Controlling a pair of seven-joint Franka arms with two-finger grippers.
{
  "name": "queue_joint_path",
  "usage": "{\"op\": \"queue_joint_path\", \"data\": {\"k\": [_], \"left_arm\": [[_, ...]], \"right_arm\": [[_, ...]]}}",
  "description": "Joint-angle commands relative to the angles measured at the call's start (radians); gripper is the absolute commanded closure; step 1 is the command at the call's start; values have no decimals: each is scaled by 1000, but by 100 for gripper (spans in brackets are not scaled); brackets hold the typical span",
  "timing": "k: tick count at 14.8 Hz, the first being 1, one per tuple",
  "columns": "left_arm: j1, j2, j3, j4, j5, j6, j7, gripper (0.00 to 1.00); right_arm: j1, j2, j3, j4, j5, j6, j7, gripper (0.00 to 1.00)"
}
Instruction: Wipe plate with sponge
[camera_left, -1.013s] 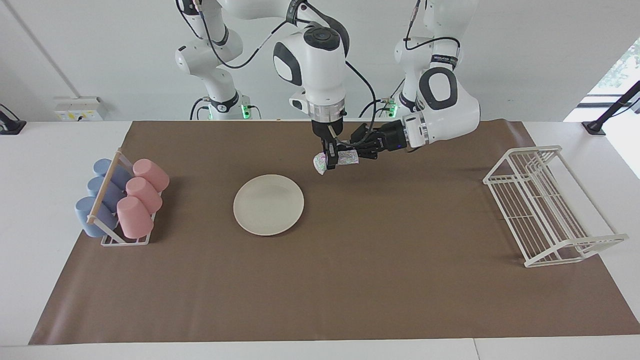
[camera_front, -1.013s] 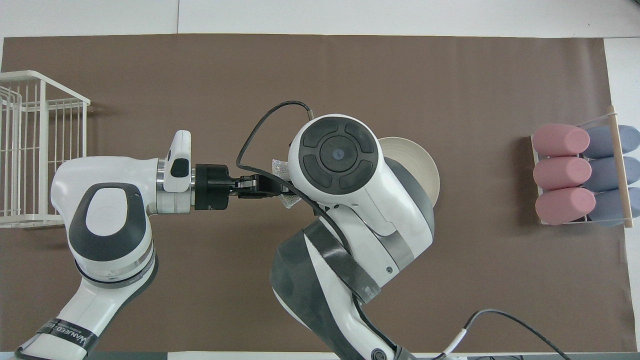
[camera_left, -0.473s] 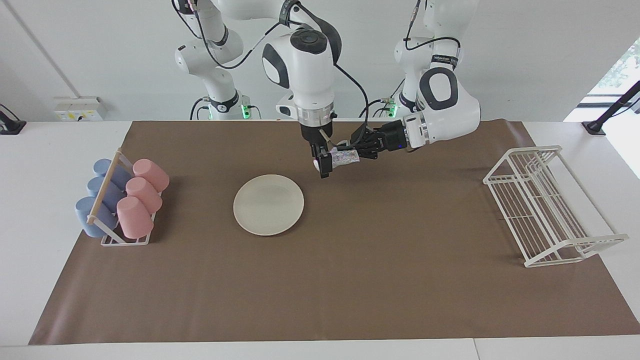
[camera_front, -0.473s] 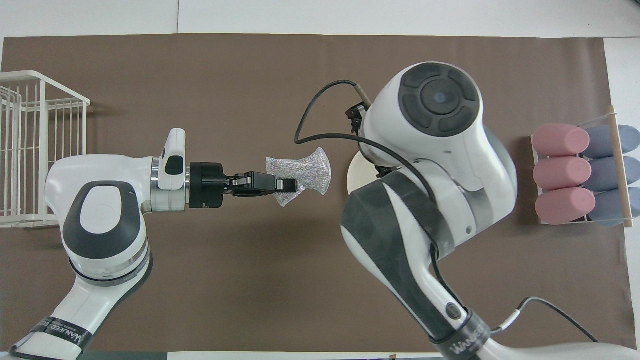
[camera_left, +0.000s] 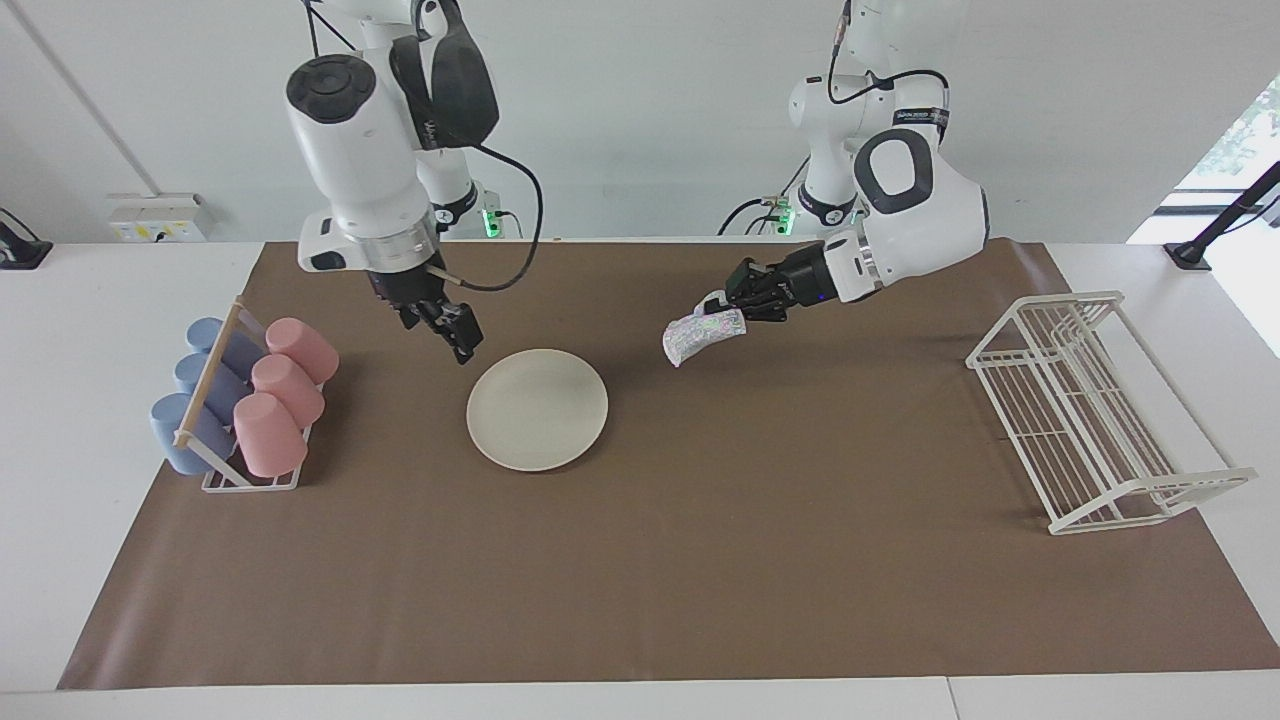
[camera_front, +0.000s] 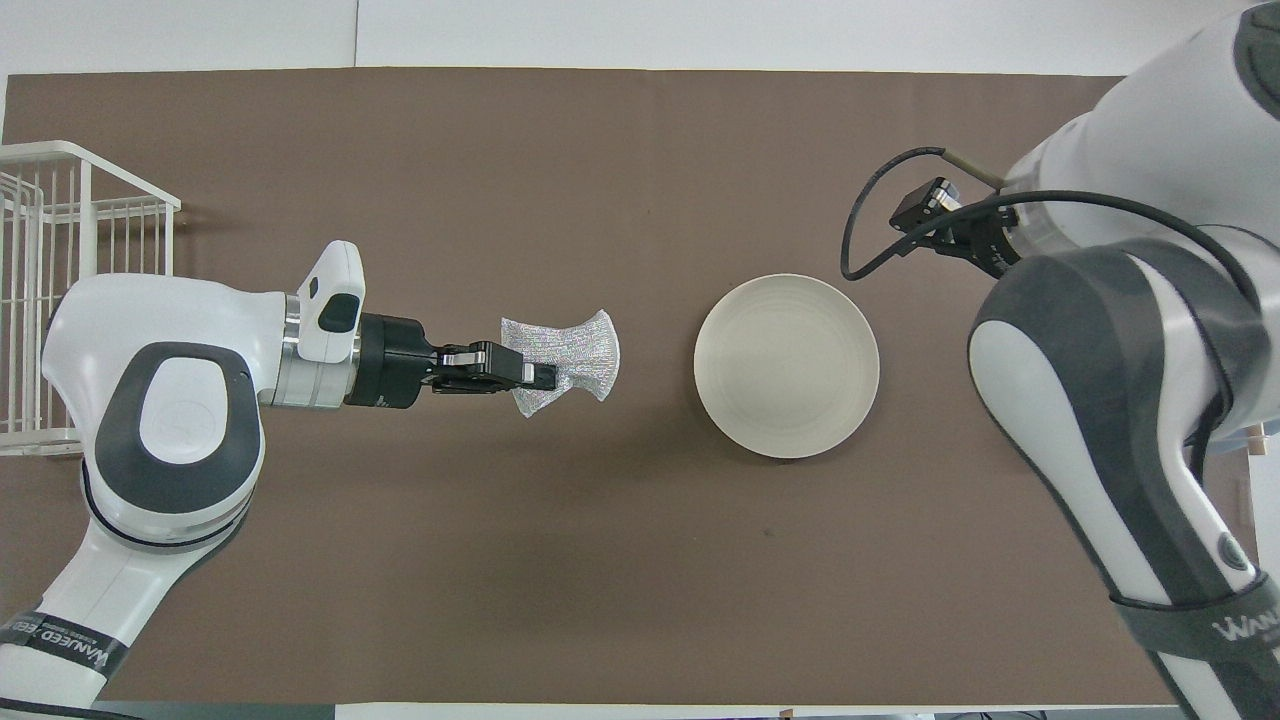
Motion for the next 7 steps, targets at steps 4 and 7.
{"op": "queue_joint_path", "data": {"k": [4,7], "left_arm": [[10,112,-1,259,362,-167,-342,100],[0,147,-1,368,578,-261,-511,100]], "right_arm": [[-100,-94,15,-37,-21,-106,-378,0],[-152,-112,15,-37,-21,-154,-529,0]]}}
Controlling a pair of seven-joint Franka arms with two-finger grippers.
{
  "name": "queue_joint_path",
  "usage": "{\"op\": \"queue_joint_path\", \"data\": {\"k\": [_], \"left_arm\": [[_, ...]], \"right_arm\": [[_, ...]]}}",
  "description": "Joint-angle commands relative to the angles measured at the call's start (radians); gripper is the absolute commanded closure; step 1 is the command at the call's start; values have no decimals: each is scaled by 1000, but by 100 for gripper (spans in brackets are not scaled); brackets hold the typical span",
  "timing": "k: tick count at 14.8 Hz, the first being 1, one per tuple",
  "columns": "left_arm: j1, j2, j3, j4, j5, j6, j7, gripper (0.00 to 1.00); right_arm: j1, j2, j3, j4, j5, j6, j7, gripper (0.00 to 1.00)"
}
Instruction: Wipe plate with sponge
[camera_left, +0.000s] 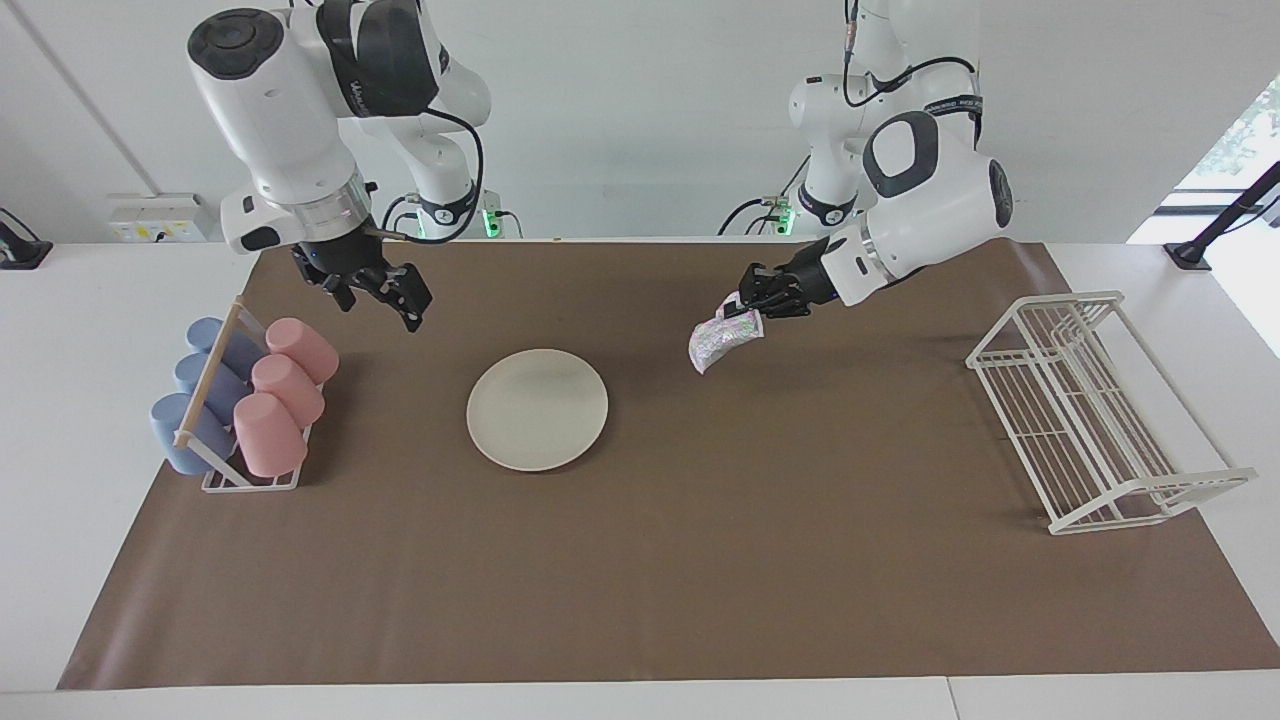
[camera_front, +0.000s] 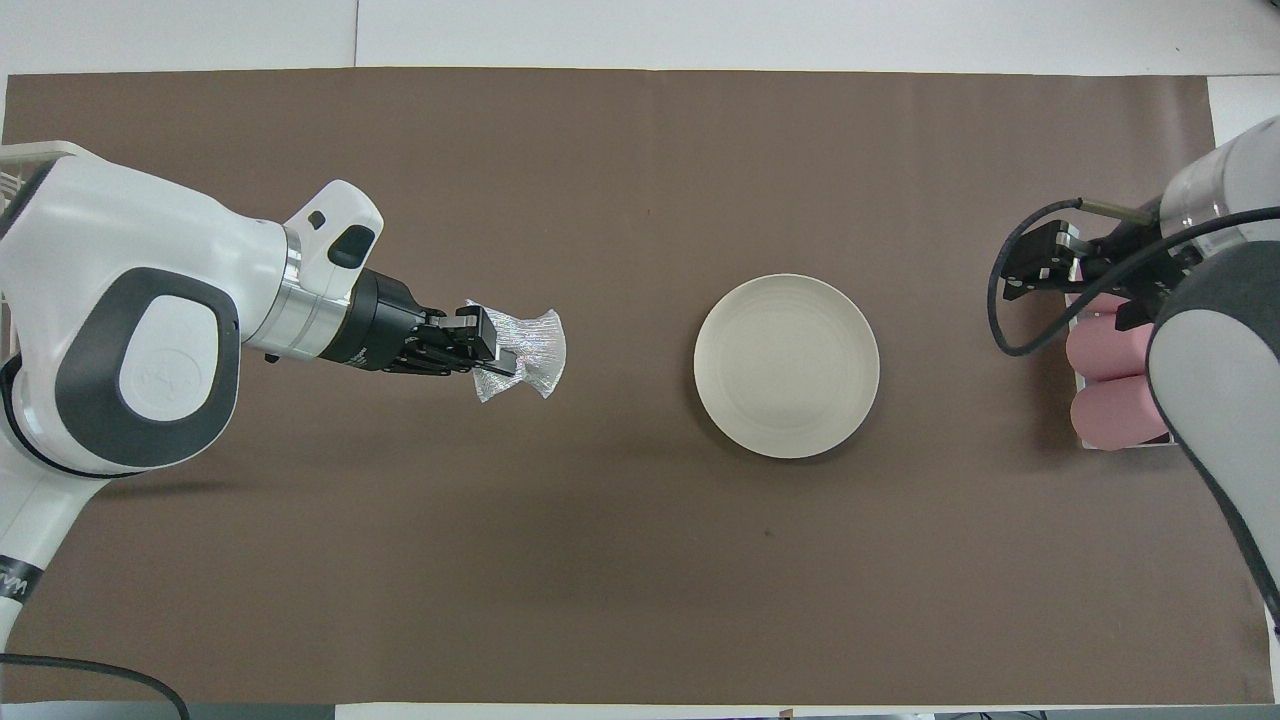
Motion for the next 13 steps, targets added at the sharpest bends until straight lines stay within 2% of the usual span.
{"op": "queue_joint_path", "data": {"k": [1,6,9,13], "left_arm": [[-10,50,-2,105,205,-90,-146,100],[-71,44,-11,114,614,-219,-258,100],[-93,49,-11,169,777,-346,-292,100],[-130,50,-11,176,1033,-477,-298,100]], "right_arm": [[-60,-29,15,-34,-21,-7,-162,0],[-79,-28,15,-33,-18,-7,-192,0],[-100,-26,12,-10,-5,-63,-236,0],[-136,-37,7,-4,-4,-64,-333,0]]}}
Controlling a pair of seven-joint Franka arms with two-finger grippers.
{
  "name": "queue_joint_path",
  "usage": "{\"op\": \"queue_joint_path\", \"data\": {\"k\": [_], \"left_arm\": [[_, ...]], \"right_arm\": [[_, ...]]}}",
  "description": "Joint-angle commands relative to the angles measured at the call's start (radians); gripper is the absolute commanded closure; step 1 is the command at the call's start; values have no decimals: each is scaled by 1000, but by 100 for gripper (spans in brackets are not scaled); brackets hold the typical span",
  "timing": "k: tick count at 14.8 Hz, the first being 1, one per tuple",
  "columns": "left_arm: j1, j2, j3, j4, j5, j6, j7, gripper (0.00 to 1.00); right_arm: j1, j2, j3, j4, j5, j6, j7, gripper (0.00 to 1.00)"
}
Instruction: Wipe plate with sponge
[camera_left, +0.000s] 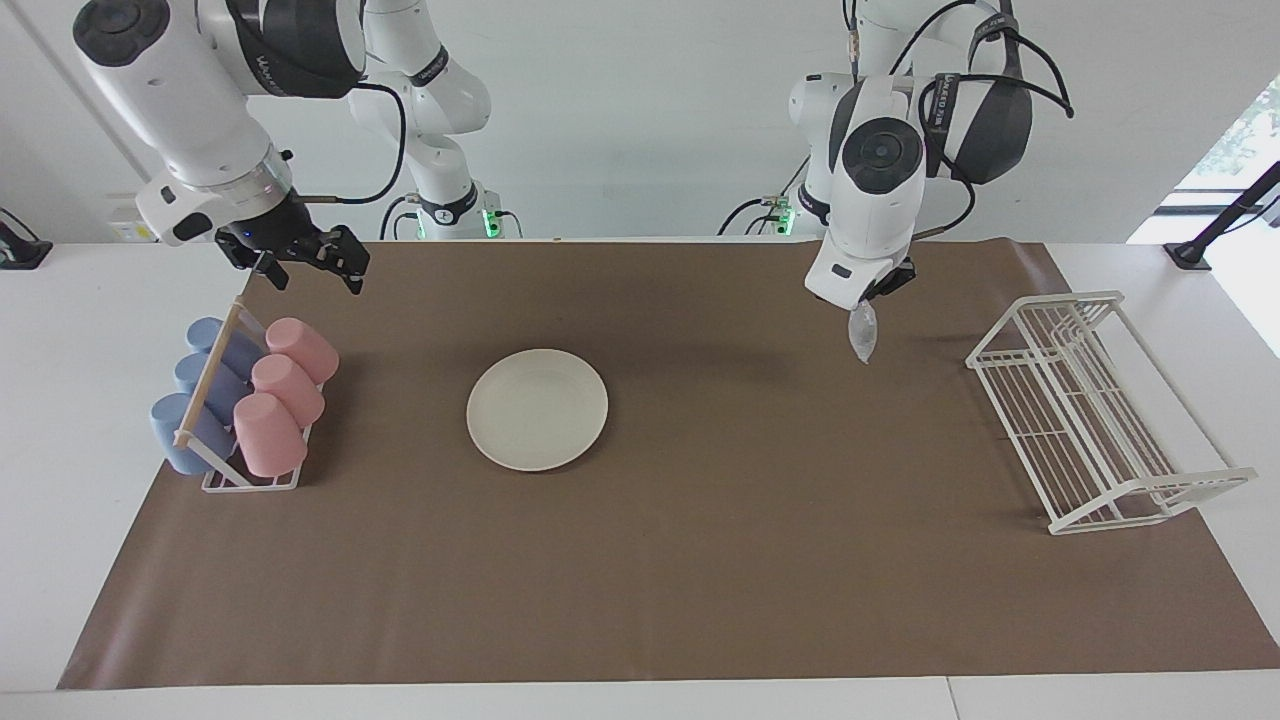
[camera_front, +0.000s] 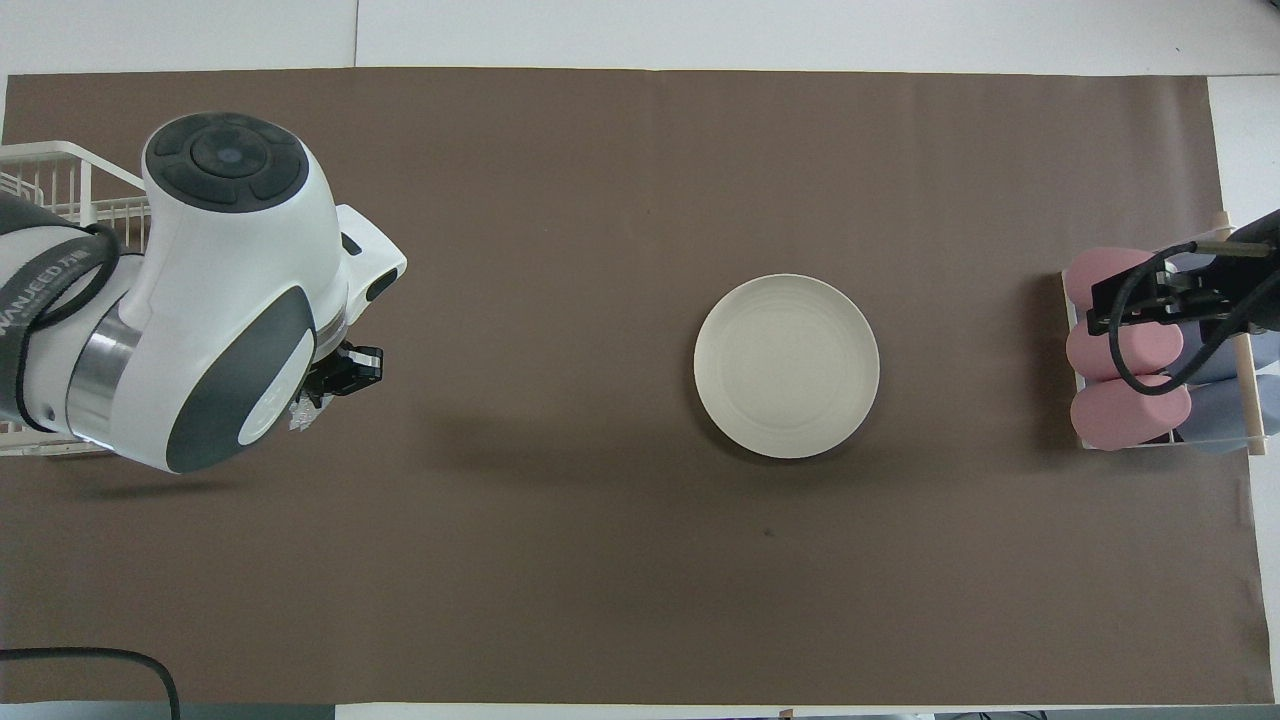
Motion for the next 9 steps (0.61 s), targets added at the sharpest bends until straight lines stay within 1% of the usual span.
{"op": "queue_joint_path", "data": {"k": [1,3,5,7,9], "left_arm": [[-41,15,8,23,171,-100,-27,100],[-47,25,8,15,298,-141,-30,100],[-50,57,8,14,412,-189,-30,100],[-56,78,8,12,525,-227,-29,100],[-53,150,8,21,646,-255,-29,100]], "right_arm": [[-29,-17,-12,2,-4,-6,-46,0],[-28,-26,-31,-12,-5,-7,-59,0],[-21,-31,-31,-27,-5,1,-83,0],[-21,-40,-31,-47,-7,40,-88,0],[-23,-42,-29,-47,-7,42,-86,0]]}}
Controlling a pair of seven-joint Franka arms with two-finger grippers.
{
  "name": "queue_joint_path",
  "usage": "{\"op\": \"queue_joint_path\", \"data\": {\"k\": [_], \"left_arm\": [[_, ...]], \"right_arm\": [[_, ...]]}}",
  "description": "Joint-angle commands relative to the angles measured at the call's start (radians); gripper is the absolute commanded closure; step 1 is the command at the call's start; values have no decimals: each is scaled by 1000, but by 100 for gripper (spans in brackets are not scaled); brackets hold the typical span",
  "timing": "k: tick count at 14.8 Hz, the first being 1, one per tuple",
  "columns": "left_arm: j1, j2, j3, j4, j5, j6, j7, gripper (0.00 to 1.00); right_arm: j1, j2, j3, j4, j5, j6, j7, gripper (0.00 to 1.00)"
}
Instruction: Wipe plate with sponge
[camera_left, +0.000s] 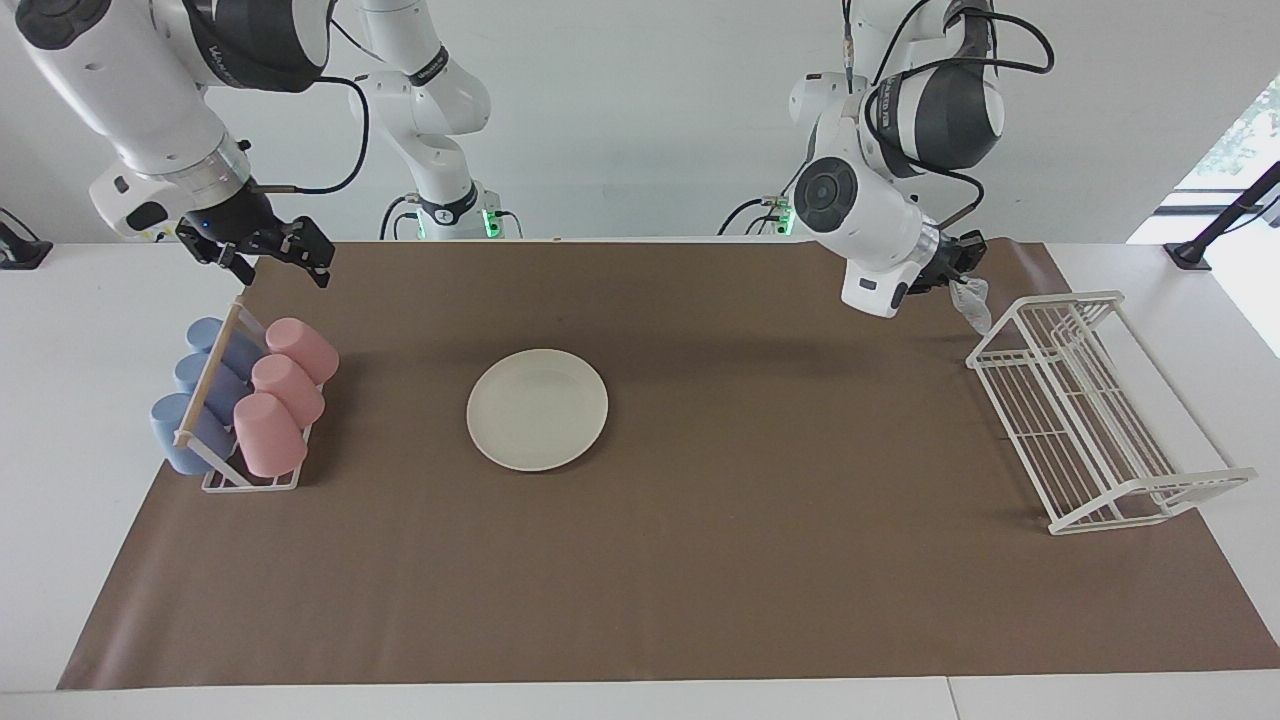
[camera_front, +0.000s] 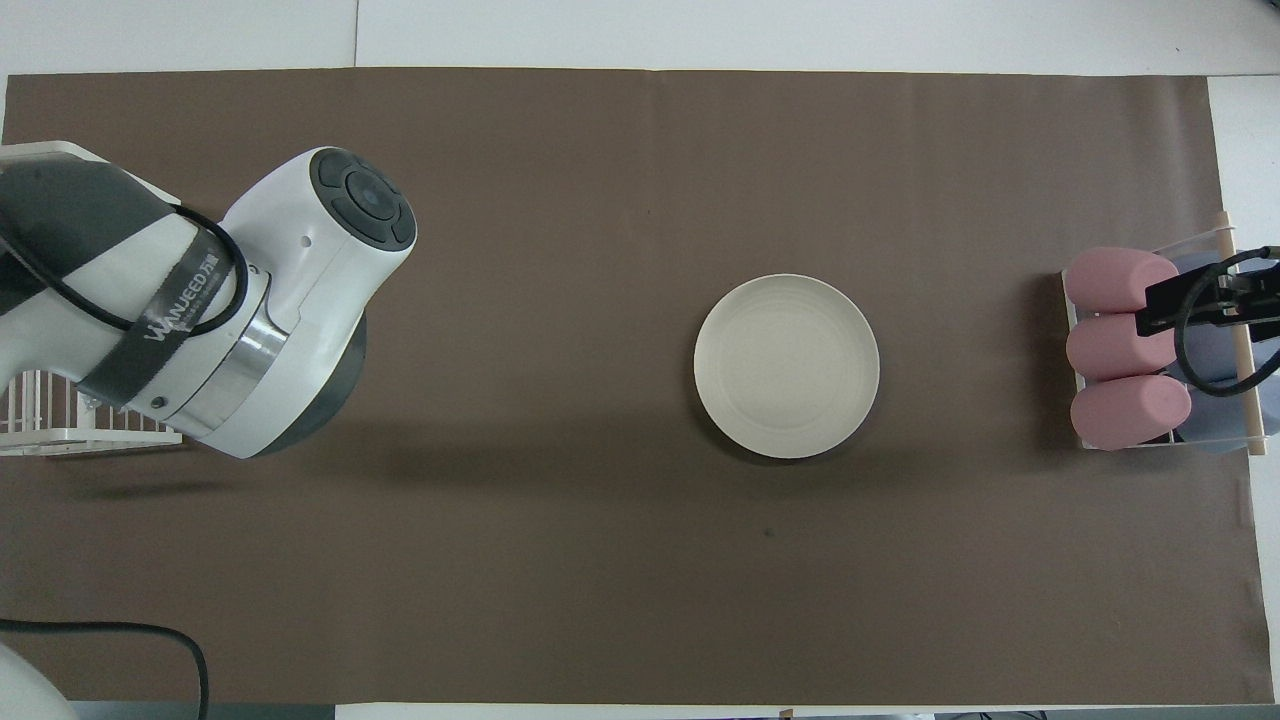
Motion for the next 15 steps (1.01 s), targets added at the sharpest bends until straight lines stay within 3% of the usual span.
{"op": "queue_joint_path", "data": {"k": [1,6,15], "left_arm": [[-21,115,11,26,166,-56,-19,100],[58,250,19,104,339,-48,-13,100],[153,267,19,95,350,174,-14,100]], "right_arm": [[-4,-29,5,-35,-7,25,-23,0],[-7,-29,5,-36,-7,19,-20,0],[3,-29,17,-35,-5,19,29,0]]}}
